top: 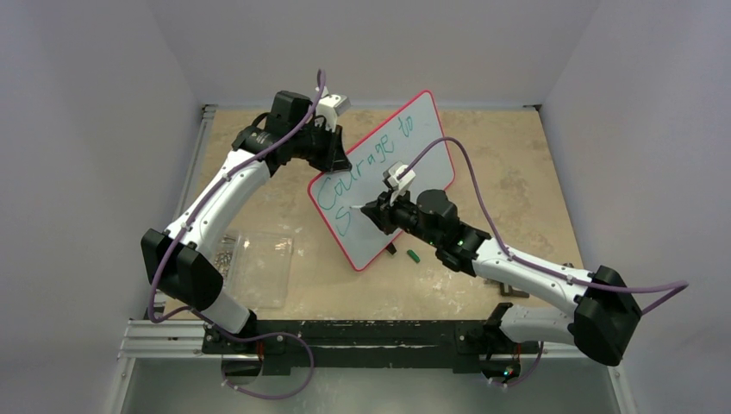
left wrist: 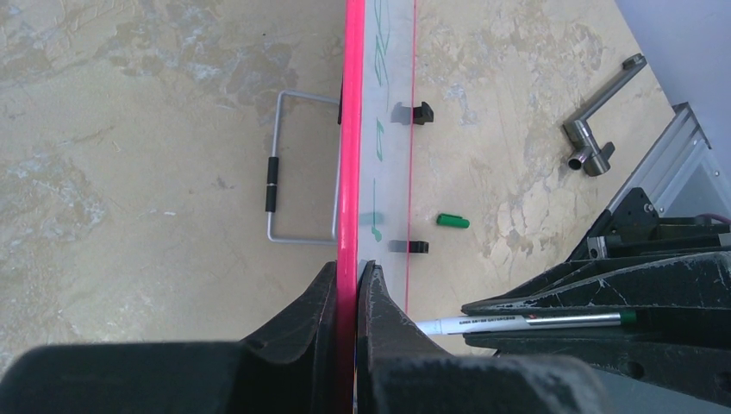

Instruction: Write a sentence on the whiteboard

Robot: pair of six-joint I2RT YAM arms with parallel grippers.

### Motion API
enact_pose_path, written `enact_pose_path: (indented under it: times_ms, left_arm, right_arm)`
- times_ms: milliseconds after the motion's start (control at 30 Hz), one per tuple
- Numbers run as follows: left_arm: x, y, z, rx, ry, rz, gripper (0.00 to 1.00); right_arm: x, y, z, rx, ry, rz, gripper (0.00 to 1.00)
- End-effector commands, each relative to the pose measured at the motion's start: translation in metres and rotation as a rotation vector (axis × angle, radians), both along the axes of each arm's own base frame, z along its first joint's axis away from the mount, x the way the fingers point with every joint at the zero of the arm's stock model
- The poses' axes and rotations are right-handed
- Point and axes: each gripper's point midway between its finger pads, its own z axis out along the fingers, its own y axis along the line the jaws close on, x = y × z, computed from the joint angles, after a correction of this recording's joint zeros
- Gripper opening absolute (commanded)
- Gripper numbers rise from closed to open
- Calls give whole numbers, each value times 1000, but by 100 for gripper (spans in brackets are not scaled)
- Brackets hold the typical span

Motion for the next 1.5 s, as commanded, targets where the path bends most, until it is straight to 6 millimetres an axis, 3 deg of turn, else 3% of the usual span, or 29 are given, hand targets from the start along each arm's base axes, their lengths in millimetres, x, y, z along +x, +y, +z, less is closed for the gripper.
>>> enact_pose_path:
  times_ms: [0, 300, 733, 1067, 1467]
  left_arm:
    - [7, 44, -28, 232, -20, 100, 0]
    - [7, 44, -29, 232, -18, 101, 0]
    - [7, 44, -28, 232, -18, 100, 0]
    - [7, 45, -28, 232, -21, 103, 0]
    - [7, 45, -27, 231, -24, 103, 0]
  right_arm:
    - [18, -12, 5, -17, -40, -104, 0]
    - [23, -19, 17, -21, -47, -154, 0]
    - [8, -12, 66, 84, -101, -65, 0]
    - [20, 6, 69, 99, -84, -61, 0]
    - [18, 7, 45, 68, -36, -54, 0]
